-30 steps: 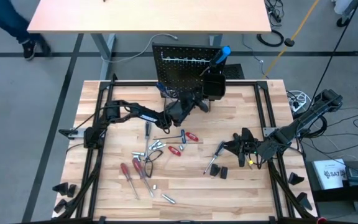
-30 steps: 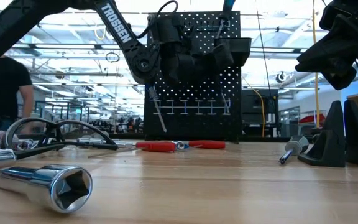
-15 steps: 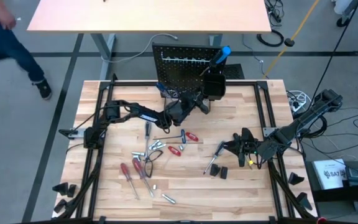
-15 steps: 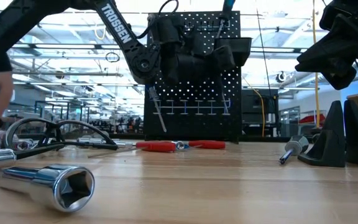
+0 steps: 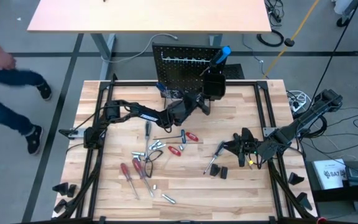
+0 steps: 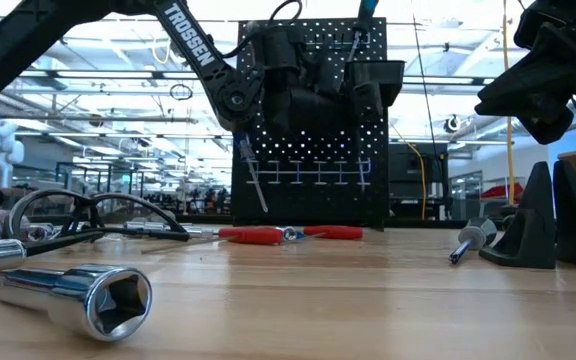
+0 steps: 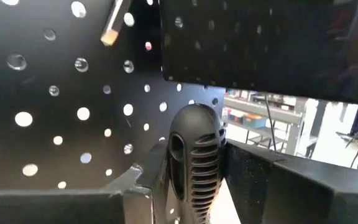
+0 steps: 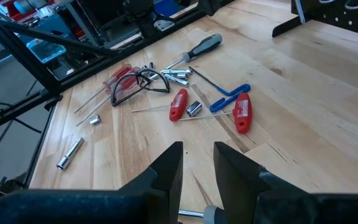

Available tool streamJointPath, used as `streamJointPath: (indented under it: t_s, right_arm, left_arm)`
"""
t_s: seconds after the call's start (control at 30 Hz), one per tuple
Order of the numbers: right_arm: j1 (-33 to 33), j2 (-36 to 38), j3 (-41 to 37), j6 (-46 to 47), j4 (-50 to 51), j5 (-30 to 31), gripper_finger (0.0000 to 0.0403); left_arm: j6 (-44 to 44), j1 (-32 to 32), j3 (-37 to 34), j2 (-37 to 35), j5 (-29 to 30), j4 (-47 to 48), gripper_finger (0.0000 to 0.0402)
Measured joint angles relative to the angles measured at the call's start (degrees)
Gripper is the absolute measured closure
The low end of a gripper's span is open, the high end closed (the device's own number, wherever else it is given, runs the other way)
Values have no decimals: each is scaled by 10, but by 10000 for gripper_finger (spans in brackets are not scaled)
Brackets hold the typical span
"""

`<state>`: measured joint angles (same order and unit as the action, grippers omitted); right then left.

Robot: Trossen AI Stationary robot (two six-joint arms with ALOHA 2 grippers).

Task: Hang tools onto peg board
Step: Hang the black screwdriver onto the peg board, then hang the hex screwdriver onto the peg board

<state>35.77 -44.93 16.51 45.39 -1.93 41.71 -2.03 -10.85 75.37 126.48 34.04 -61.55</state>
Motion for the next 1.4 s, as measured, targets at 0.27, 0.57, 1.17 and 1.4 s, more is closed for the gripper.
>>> streamJointPath:
  t_s: [0.27,0.57,1.17,1.4]
  right_arm:
    - [0,0,0,0,0,0,321]
    - [0,0,0,2,0,0,321]
    - [0,0,0,4,0,-13,321]
    - [0,0,0,7,0,-13,321]
  left_arm:
    - [1,0,0,0,1,2,214]
    - [1,2,0,0,4,13,114]
    - [-105,94,0,-4,112,8,110]
    - [-103,188,-6,-82,116,145,110]
